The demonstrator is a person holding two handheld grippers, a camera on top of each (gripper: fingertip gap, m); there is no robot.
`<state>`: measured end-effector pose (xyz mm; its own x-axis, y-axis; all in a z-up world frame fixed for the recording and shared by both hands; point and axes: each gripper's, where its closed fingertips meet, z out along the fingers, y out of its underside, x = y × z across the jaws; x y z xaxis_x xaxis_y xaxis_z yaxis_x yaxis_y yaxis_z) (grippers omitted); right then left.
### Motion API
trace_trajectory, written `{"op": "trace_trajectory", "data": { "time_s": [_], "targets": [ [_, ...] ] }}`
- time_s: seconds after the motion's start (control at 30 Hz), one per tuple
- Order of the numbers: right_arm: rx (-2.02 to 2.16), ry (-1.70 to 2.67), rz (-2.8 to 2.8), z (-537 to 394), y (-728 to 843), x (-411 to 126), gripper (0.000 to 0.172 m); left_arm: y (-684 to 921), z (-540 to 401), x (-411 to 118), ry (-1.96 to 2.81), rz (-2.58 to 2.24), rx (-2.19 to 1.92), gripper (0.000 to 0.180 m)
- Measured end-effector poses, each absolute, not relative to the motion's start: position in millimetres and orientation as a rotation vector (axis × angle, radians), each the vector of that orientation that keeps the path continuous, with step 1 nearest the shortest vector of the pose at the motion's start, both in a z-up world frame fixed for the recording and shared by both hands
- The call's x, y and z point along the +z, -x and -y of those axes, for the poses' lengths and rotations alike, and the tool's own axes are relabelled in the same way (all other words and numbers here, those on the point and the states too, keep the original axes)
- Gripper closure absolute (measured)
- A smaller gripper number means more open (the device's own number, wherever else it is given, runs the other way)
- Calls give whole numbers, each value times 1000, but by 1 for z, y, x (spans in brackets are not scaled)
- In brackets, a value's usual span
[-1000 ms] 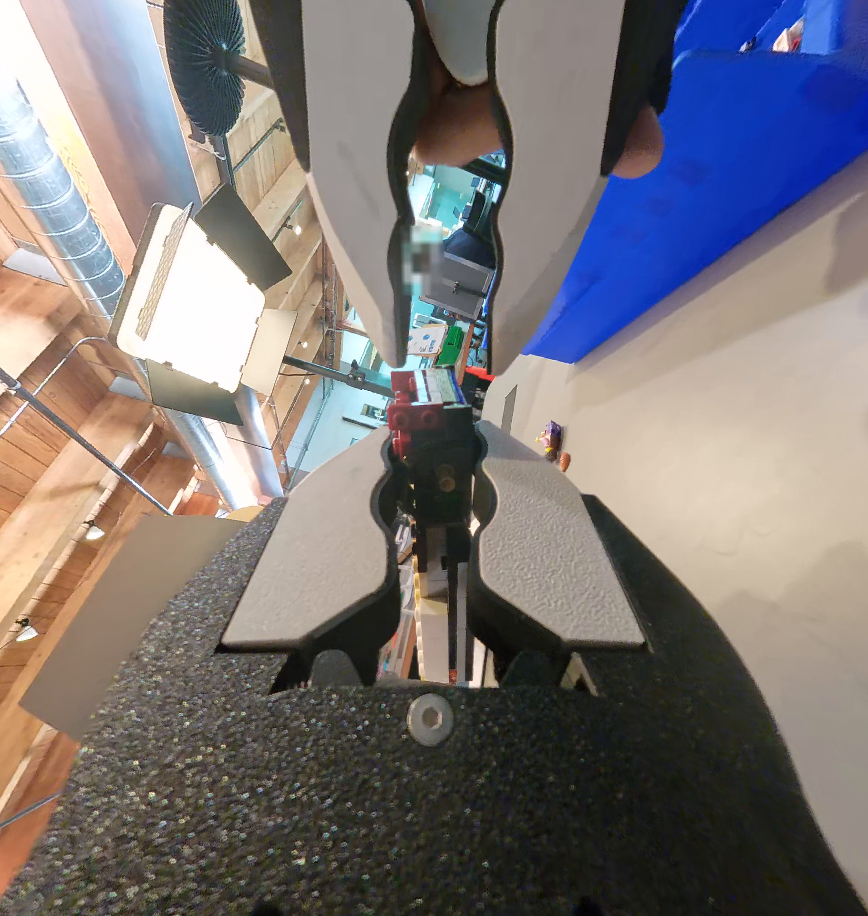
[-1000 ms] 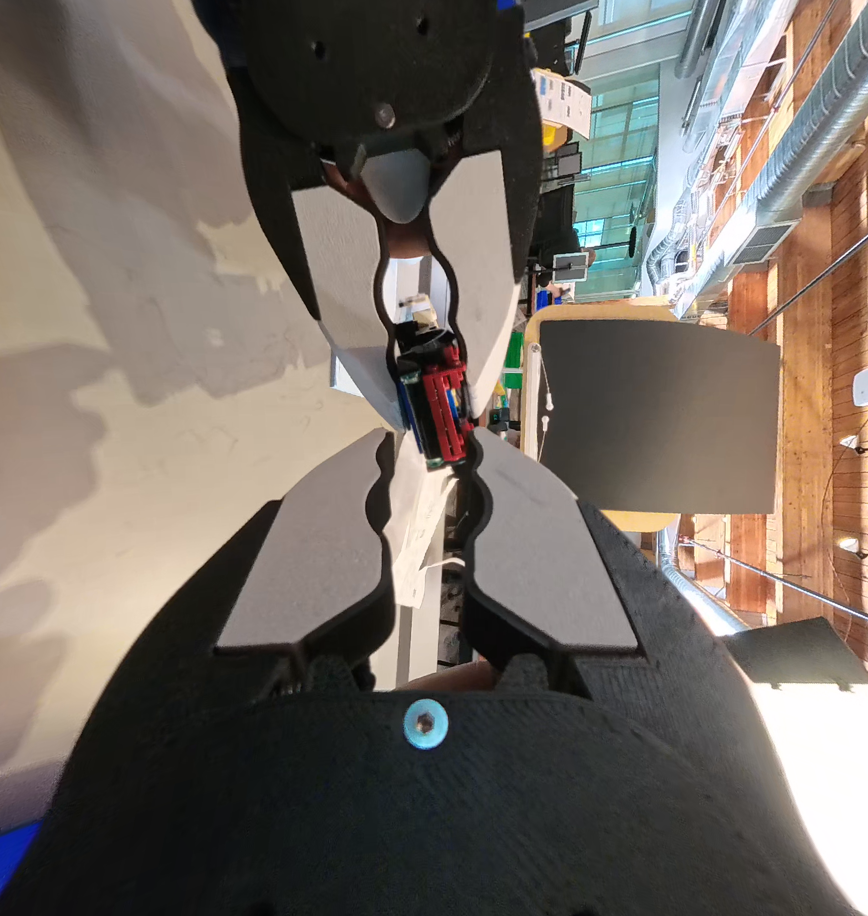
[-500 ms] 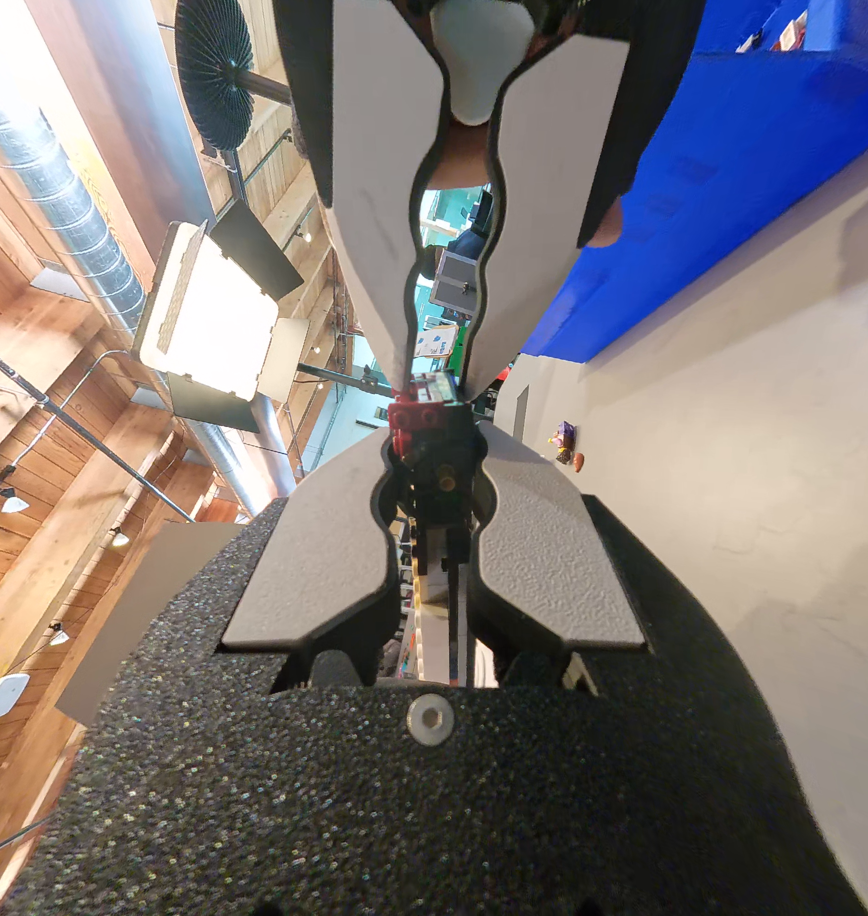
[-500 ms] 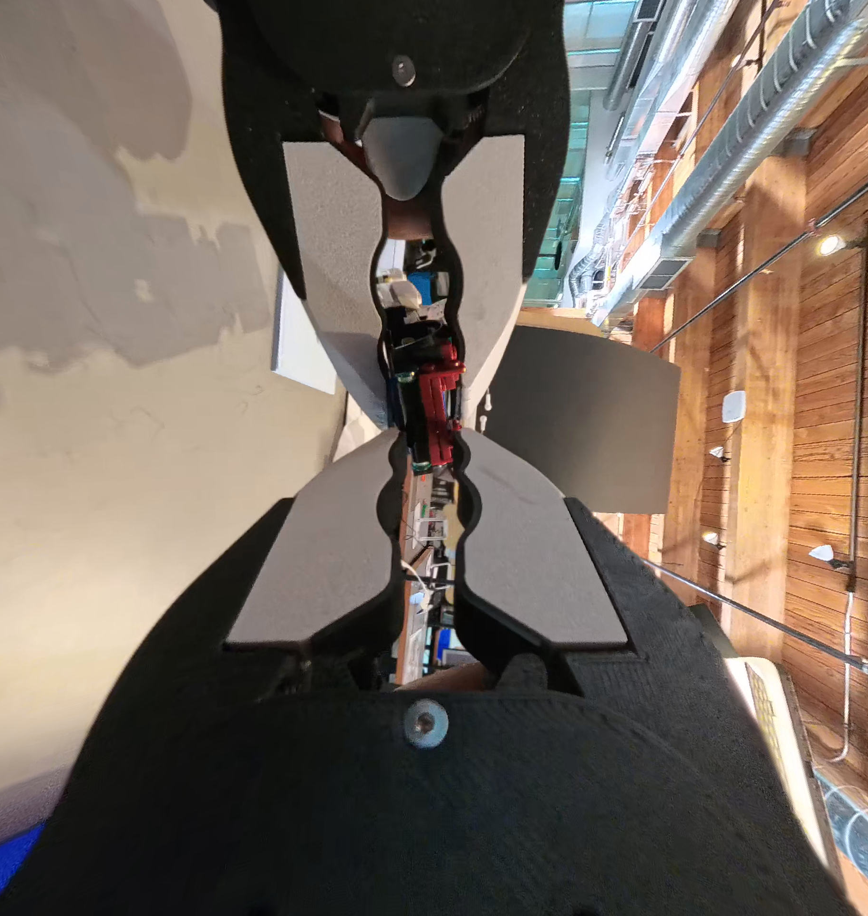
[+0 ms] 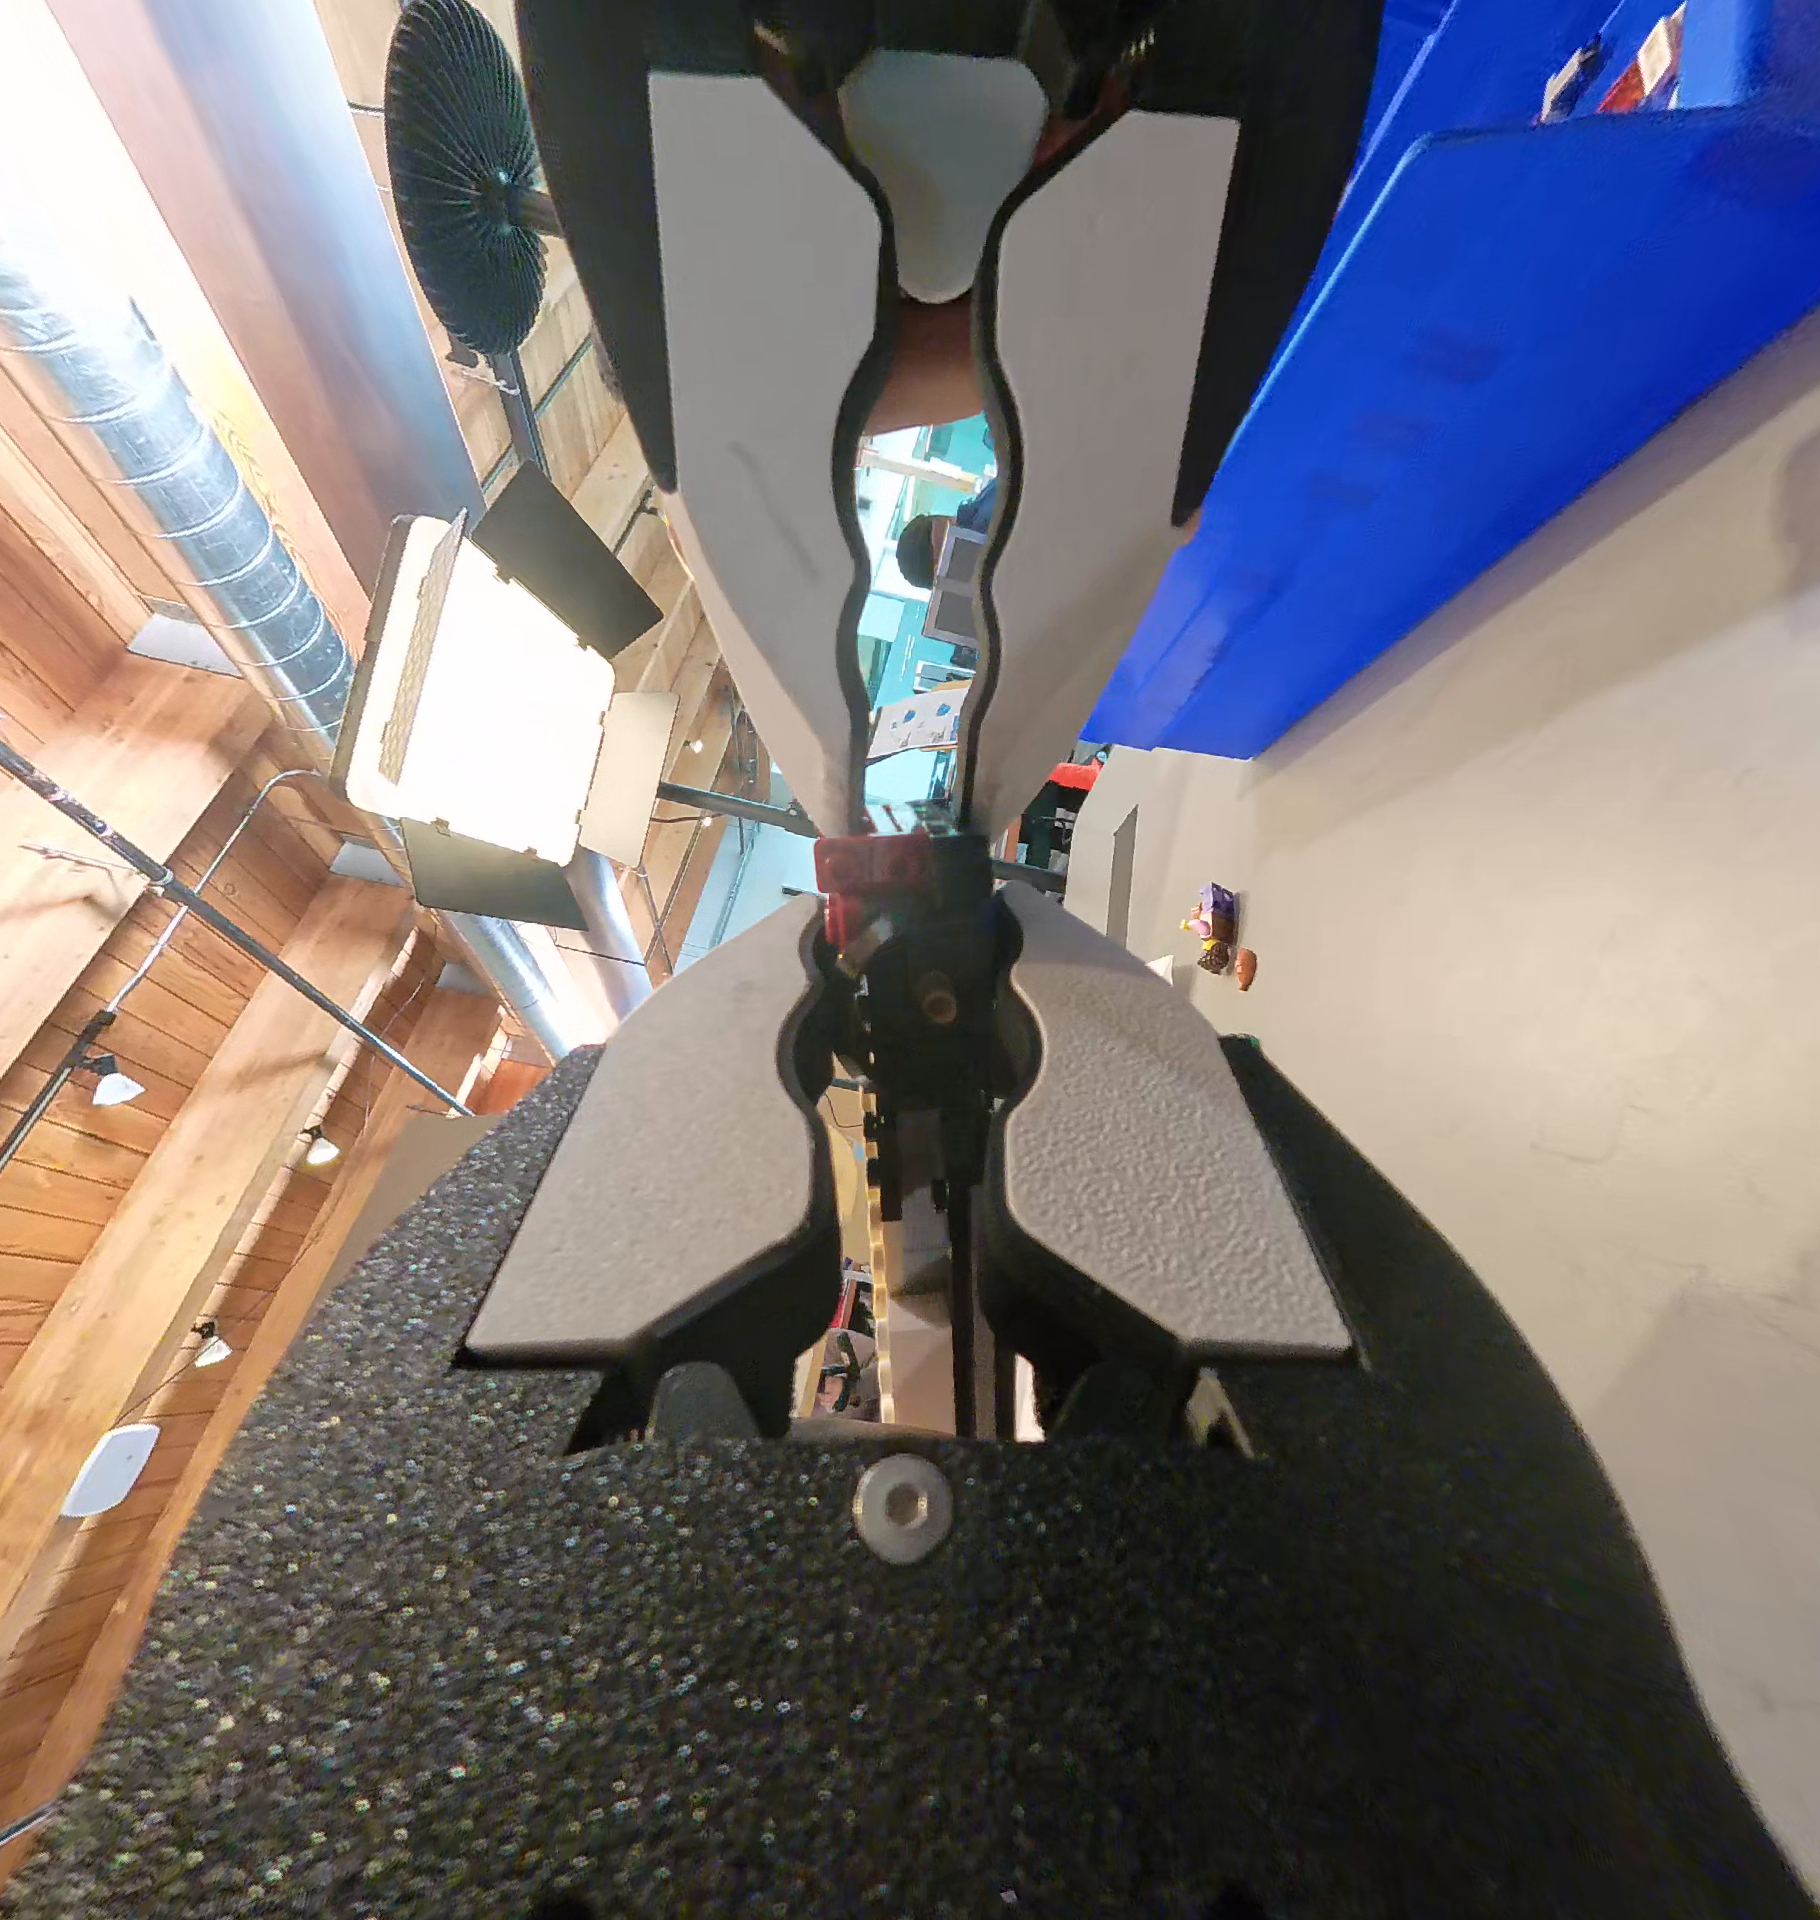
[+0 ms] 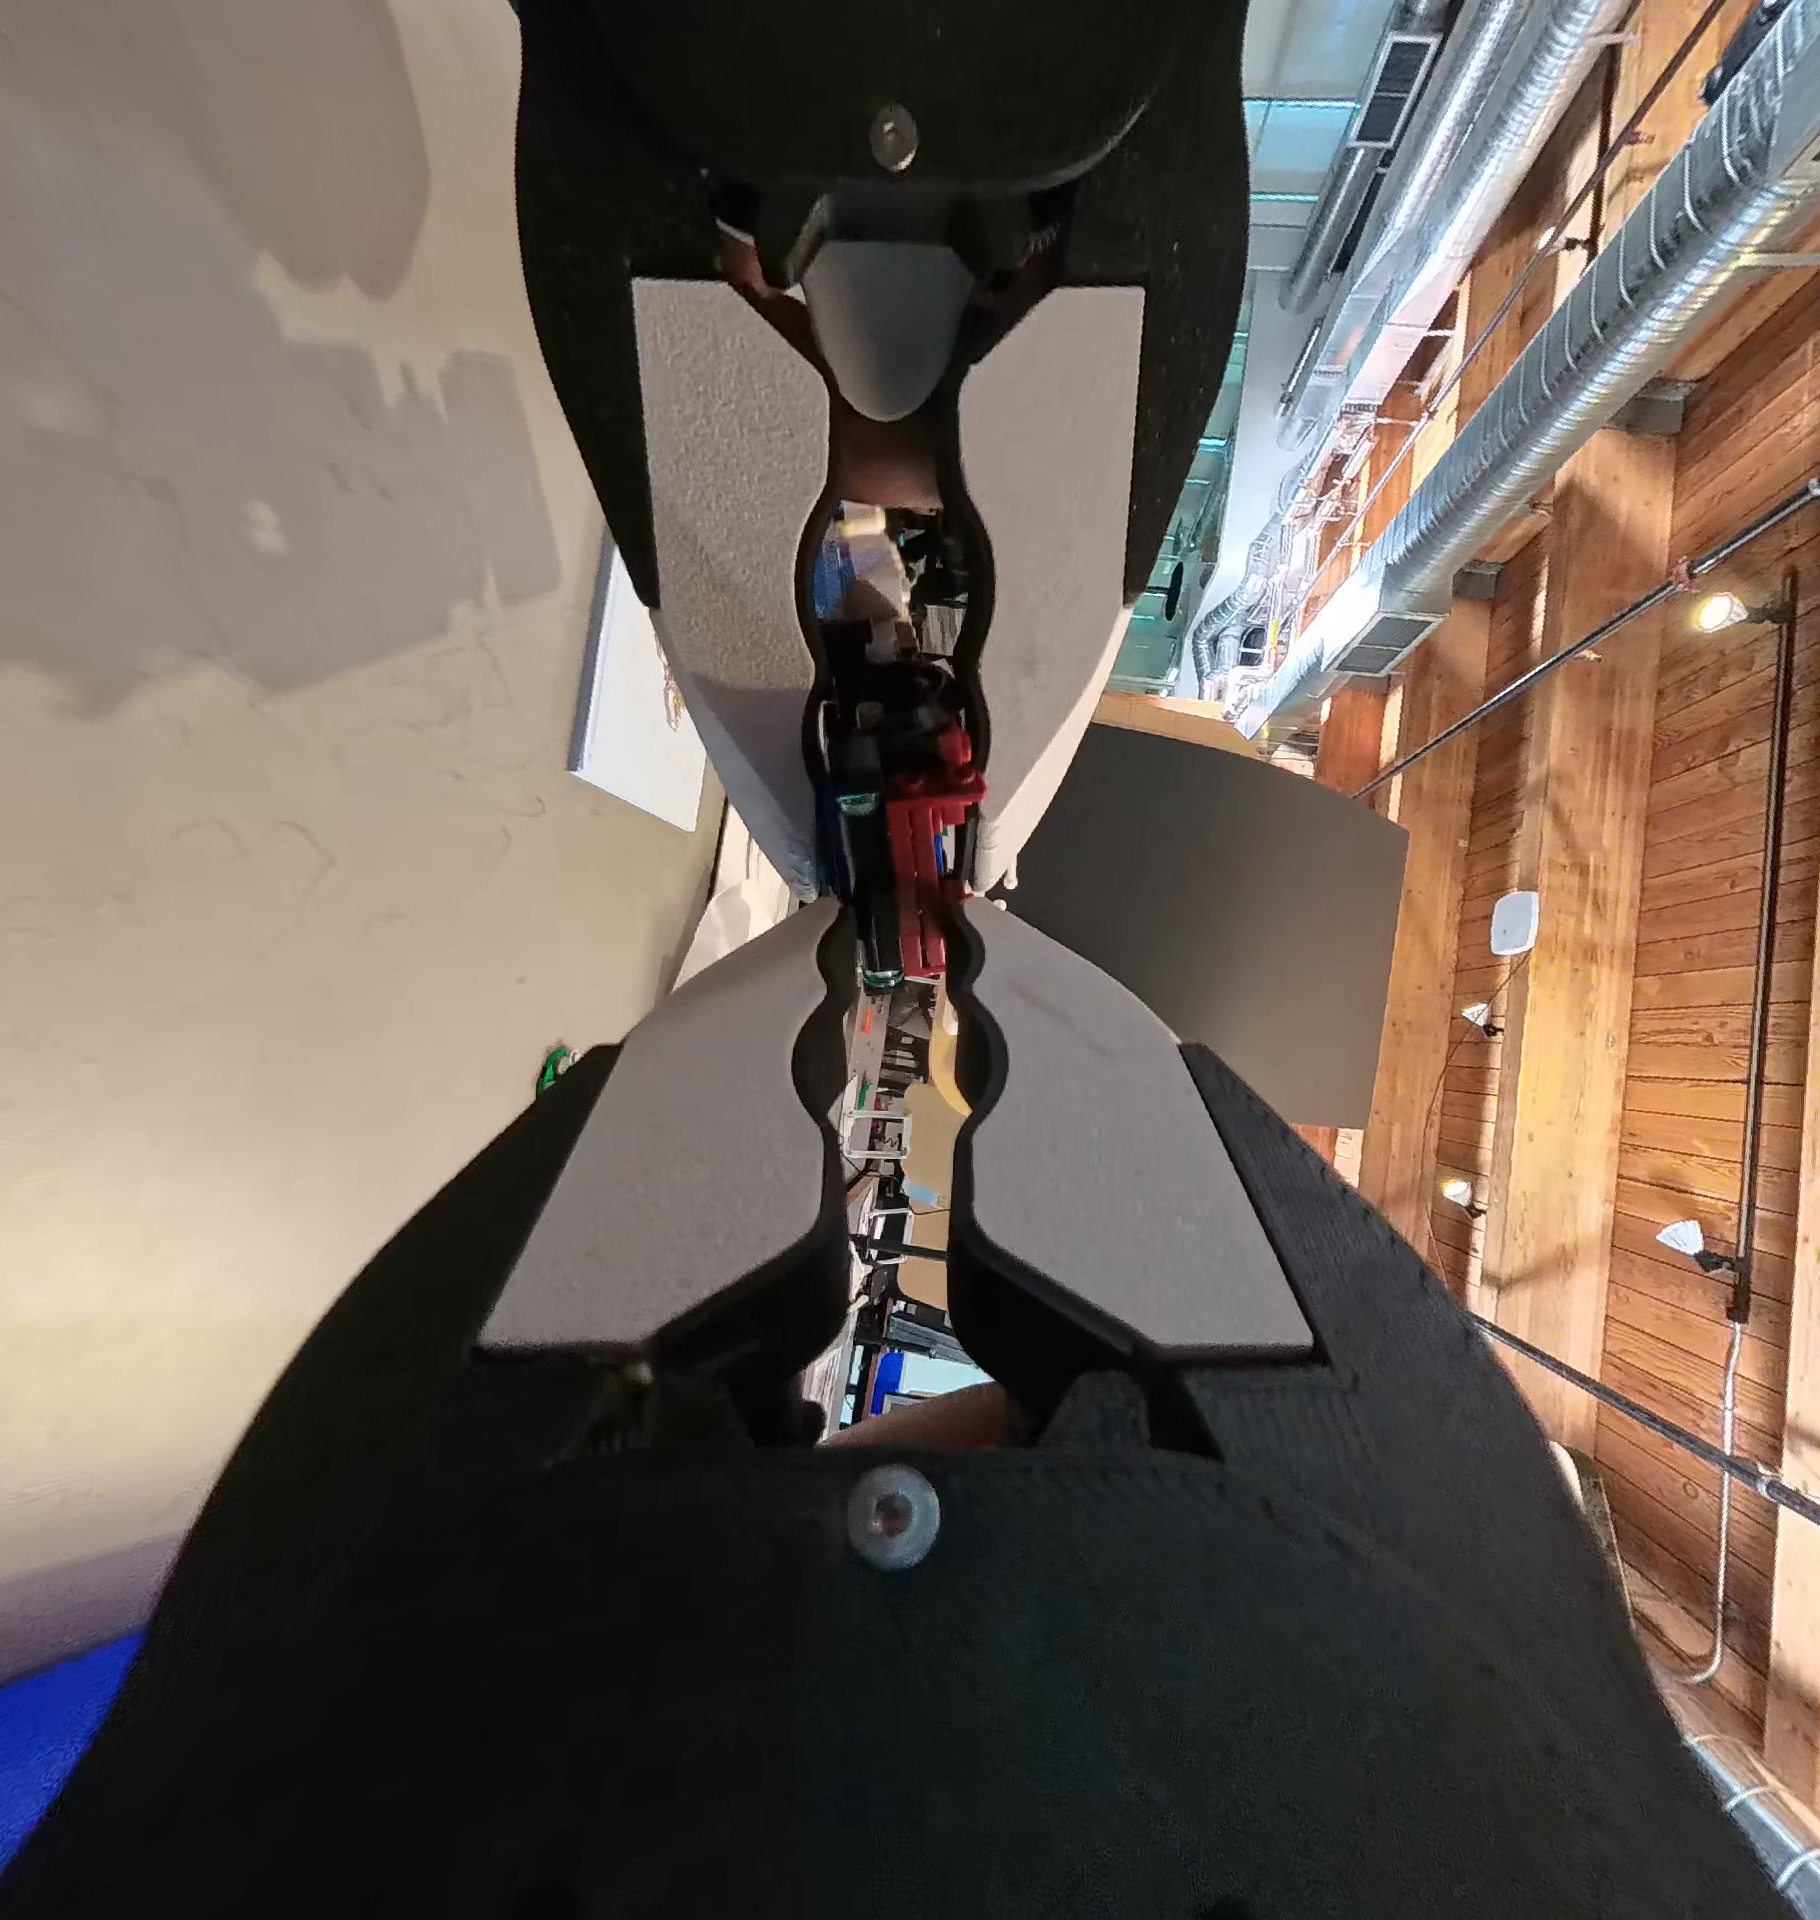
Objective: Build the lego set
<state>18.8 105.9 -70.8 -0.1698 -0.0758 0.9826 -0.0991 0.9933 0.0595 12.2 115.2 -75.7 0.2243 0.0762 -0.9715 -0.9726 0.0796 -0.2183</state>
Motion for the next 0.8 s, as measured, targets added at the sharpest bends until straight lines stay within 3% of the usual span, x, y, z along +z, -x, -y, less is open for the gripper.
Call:
{"op": "trace_trajectory", "data": {
  "time_s": [0.8],
  "targets": [
    [6, -134, 1814, -104, -20, -75, 157, -14, -115, -79, 1201, -1022, 994, 154]
  ]
}}
